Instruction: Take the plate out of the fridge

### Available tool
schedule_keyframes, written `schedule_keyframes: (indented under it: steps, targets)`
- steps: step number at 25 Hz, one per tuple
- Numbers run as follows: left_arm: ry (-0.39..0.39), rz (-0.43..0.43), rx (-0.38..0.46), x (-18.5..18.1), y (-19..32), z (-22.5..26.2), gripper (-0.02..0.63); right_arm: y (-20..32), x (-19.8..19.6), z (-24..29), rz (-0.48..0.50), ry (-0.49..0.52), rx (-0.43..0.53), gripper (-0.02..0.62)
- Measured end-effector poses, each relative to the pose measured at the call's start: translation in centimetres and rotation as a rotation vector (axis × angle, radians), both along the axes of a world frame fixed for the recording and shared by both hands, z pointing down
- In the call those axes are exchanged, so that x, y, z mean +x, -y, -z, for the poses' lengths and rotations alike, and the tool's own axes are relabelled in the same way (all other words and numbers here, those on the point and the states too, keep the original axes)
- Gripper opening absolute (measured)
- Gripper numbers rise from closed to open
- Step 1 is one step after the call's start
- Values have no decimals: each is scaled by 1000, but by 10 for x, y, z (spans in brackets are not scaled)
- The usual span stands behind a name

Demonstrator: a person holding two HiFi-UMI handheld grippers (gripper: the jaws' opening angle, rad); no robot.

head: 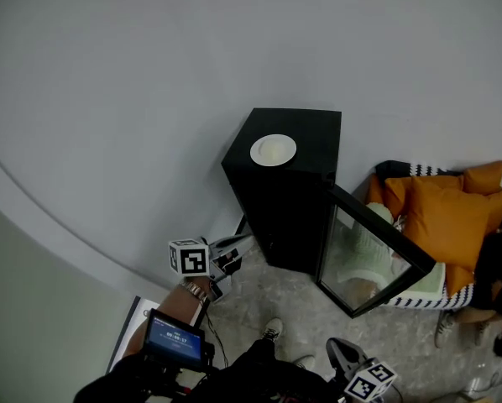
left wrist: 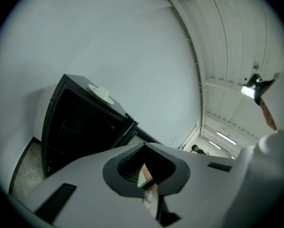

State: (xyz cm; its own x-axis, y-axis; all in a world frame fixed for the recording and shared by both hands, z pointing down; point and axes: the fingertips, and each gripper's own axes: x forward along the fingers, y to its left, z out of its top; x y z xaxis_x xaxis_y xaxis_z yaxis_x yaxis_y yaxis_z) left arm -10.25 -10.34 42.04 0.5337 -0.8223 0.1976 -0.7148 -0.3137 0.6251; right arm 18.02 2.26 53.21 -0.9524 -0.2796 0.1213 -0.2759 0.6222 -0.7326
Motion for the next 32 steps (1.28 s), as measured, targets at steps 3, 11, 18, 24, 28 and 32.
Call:
schedule_keyframes:
  steps: [3,11,18,24,28,32]
  targets:
    - [74,-96,-2,25,-48,-22,5,-9,-11,-5,49,-6,-6,3]
    - [32,-215,-112,73,-170,-87,5,-37,-54,-15,154,-24,-34,3]
    - [-3,-210,-125,57,-249,-100,5,-82,-109,-4,225,-53,-9,3]
    - [13,-236,-109,33,-301,-112,5,-124,-148,3,212,-82,18,3]
    - [-6,-282,-105,22,-329,-116,5,-152,-166,6,182,-103,33,3]
    - [-34,-323,-98,17,-348,-116,5,-176,-178,7,154,-116,42,3]
